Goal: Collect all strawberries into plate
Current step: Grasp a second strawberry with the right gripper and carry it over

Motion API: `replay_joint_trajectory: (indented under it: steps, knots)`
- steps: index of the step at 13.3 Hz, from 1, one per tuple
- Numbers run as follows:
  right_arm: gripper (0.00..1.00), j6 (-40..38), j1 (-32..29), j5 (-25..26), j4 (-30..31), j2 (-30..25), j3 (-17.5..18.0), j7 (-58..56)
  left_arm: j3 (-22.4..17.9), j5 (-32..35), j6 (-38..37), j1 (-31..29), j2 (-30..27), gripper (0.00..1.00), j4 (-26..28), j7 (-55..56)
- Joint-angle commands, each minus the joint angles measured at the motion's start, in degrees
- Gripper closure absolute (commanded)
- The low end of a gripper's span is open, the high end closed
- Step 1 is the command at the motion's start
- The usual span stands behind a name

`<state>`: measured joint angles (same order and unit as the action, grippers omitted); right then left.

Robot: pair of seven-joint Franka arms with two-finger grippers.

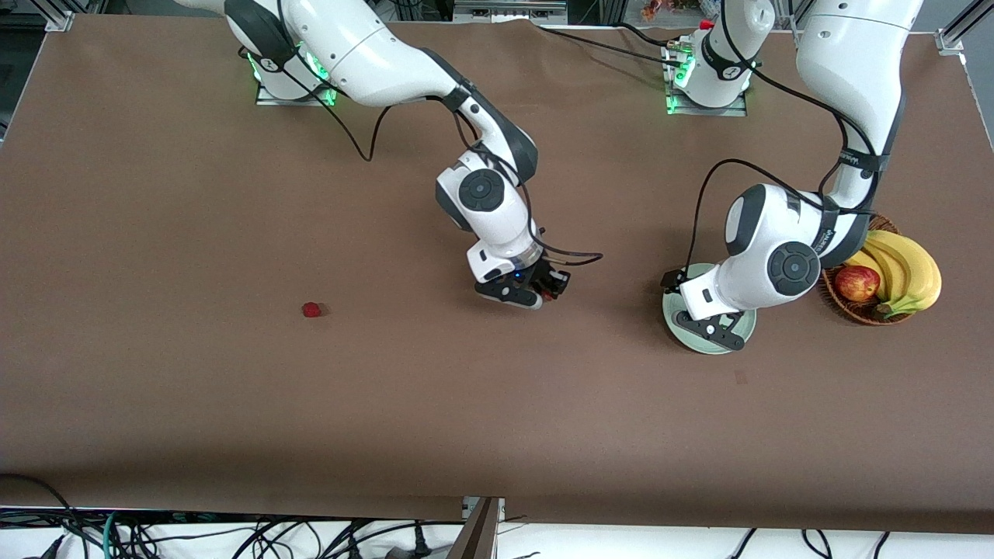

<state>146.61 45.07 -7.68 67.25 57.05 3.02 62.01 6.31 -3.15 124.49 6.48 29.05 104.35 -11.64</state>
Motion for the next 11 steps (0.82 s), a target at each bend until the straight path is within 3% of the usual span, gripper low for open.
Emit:
replay_joint_trajectory:
  steps: [1,2,4,8,11]
  knots:
    - [0.78,2.3,2.1,-0.9,-2.7,3.1,-0.6,1.6,1.3,-1.3,-1.5,0.4,-1.2,0.00,-0.1,5.0]
    - [0.67,2.5,2.8,-0.9,-2.7,3.3,-0.6,1.7,1.3,-1.3,-1.5,0.3,-1.4,0.00,-0.1,5.2]
    - [0.00,2.8,3.2,-0.5,-2.7,3.4,-0.8,2.1,1.4,-1.3,-1.5,0.3,-1.4,0.00,0.0,5.4]
    - [0.00,1.8,0.4,-0.4,-2.7,1.8,-1.2,0.5,1.5,-1.4,-1.4,0.6,-1.4,0.00,0.0,6.5]
    - [0.00,-5.4,-4.1,-0.8,-2.7,-1.8,-0.6,-6.3,3.1,-1.4,-1.2,0.9,-1.4,0.00,0.0,12.7]
